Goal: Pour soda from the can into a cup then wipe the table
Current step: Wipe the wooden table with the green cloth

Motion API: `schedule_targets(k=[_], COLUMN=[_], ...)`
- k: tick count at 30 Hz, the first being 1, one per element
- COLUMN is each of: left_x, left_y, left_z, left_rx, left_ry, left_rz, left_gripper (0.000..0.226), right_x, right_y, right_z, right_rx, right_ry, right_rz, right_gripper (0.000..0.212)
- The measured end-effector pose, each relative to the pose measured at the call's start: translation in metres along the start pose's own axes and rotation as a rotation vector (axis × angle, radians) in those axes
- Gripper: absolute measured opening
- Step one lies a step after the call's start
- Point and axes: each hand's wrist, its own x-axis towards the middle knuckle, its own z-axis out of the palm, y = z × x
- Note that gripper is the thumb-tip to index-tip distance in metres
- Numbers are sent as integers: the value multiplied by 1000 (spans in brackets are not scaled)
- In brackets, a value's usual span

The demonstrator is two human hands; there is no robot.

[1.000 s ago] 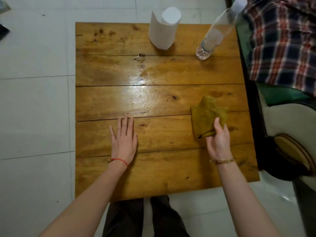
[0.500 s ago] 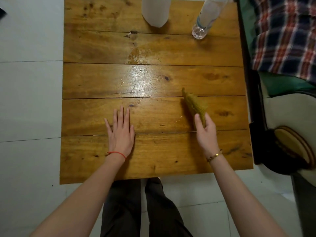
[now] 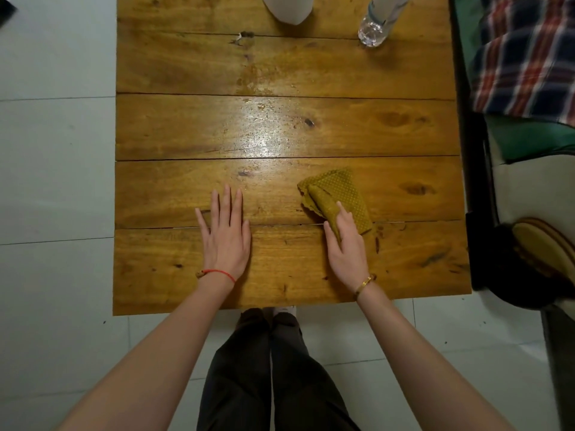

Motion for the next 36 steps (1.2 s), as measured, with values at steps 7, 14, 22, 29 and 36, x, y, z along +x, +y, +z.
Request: schedule_targets(k=[7,14,22,29,36], left_x=[-5,-11,-11,-12,-9], left_y=[5,25,43,43,39], left_z=[4,5,12,18,16], left_rx=[13,2,4,15,4], left_ry=[-13,-26,-25,-18,5], left_rz=[28,66,105,105,83], left_gripper=[60,60,60,61,60], right_x=[3,-7,-36,-41,-44], right_y=[-8,16,30,44,49], right_z=[-33,-87,-74,-9,-3], right_rx=[699,1038,422,98,-223], right_ry=[329,505,485,178,189], right_rz=[460,491,243,141,-24], right_gripper=[37,41,34,21,44])
